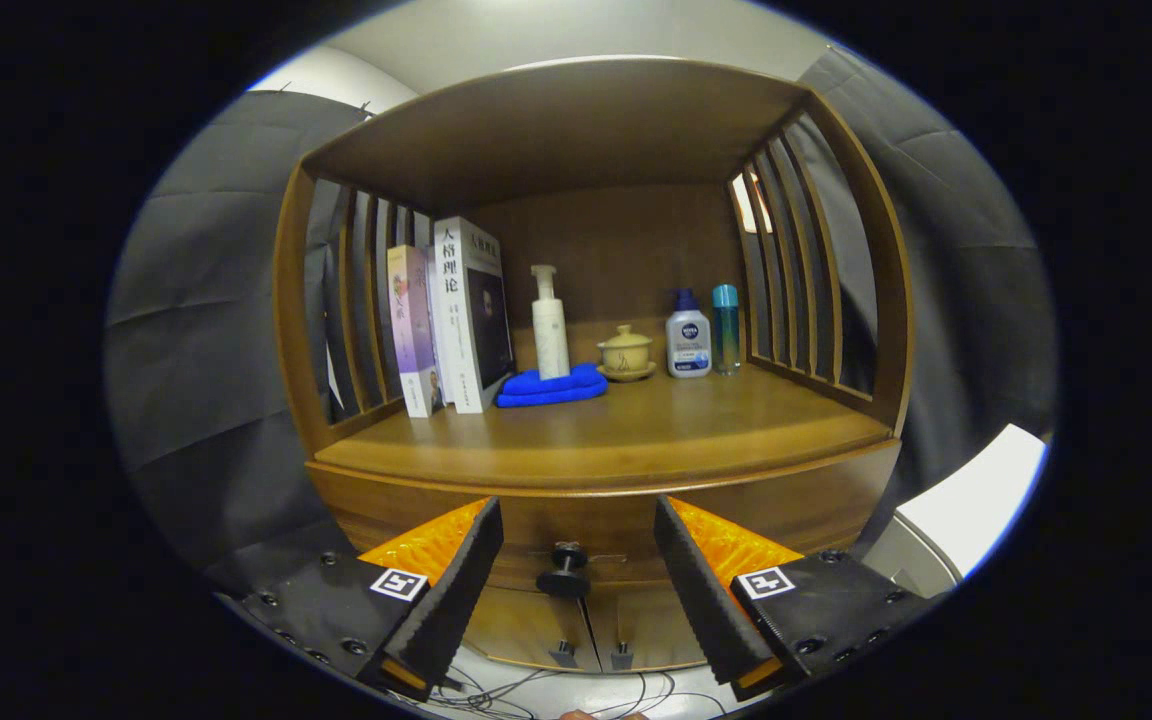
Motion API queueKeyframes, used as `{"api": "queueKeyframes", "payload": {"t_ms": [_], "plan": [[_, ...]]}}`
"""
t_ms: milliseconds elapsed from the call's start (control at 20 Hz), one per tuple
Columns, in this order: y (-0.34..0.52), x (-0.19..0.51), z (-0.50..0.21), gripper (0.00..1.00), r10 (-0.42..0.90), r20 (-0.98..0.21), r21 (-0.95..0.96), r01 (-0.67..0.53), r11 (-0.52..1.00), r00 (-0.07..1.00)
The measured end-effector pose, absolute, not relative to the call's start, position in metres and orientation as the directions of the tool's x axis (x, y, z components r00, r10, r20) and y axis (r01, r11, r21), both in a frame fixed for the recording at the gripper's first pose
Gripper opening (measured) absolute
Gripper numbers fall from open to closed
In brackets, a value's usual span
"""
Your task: Pull open the drawer, take out the items inside it, and place them on the countertop above the cabinet.
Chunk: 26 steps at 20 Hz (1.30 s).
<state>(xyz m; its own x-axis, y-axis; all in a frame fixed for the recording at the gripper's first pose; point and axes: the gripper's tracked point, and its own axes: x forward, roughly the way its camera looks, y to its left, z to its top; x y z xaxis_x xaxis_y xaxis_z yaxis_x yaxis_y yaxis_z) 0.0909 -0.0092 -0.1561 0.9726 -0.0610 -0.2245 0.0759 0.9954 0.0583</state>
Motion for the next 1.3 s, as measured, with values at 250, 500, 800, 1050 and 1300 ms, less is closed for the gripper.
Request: {"api": "queueKeyframes", "payload": {"t_ms": [250, 500, 800, 1050, 1300], "plan": [[-0.009, 0.103, -0.19, 0.97, -0.081, -0.284, 0.008, 0.087, 0.996, 0.955], [-0.008, 0.111, -0.226, 0.97, -0.107, -0.341, -0.032, 0.103, 0.994, 0.934], [-0.006, 0.123, -0.244, 0.91, -0.122, -0.373, -0.045, 0.113, 0.993, 0.92], [0.006, 0.126, -0.246, 0.55, -0.075, -0.378, -0.05, 0.061, 0.997, 0.923], [0.007, 0.127, -0.249, 0.34, -0.052, -0.384, -0.003, 0.055, 0.998, 0.922]]}}
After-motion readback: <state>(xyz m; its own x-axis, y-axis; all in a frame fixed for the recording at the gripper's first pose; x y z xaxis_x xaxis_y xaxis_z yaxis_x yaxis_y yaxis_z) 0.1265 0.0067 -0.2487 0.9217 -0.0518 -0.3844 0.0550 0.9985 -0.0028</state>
